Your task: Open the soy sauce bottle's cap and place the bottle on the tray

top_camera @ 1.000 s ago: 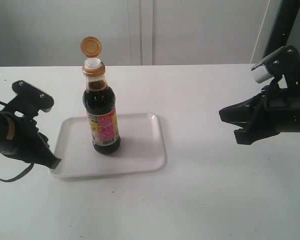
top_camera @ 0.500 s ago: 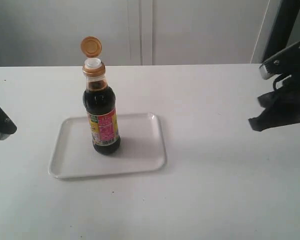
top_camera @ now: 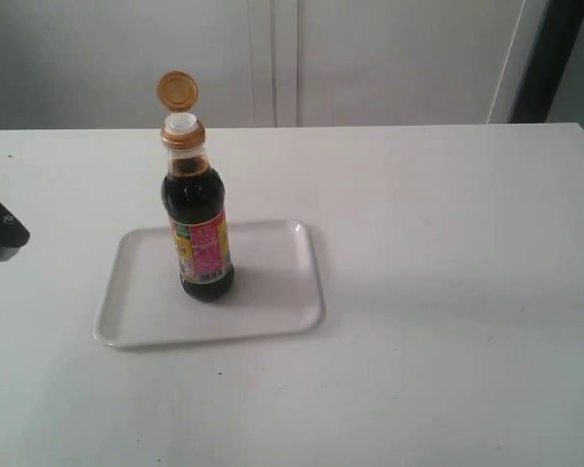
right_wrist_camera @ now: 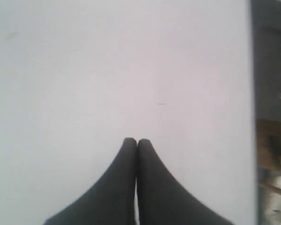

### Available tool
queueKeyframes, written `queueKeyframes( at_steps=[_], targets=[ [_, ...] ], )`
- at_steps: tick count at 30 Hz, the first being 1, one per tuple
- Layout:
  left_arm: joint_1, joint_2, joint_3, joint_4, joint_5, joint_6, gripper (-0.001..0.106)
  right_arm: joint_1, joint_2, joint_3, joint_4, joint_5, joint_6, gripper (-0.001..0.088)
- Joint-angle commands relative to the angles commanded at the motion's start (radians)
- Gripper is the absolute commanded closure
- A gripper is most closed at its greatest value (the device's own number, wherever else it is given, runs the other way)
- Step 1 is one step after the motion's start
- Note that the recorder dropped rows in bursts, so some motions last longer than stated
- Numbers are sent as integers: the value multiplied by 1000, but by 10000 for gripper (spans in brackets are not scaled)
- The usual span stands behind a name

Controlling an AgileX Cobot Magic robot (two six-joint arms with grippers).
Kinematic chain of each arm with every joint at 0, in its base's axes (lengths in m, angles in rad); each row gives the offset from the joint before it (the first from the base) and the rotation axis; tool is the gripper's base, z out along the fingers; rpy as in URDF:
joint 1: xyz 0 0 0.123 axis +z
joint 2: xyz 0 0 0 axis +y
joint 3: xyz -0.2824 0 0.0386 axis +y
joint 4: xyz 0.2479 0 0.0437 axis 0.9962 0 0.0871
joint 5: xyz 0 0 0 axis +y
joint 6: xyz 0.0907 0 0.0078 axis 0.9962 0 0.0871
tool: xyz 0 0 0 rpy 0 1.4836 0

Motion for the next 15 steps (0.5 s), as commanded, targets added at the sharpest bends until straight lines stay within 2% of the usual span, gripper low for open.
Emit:
queueKeyframes(
  at_steps=[3,7,10,15],
  targets=[
    [0,-3,0,-49,26,2,1053,0,-54,0,88,25,-23,868],
    [0,-38,2,-120,1,2,1053,0,-168,5,112,20,-13,868],
    [0,-98,29,-167,-95,4,1053,0,-305,35,131,-64,-1,868],
    [0,-228,111,-174,-288,2,1053,0,-535,122,132,-241,11,868]
  ],
)
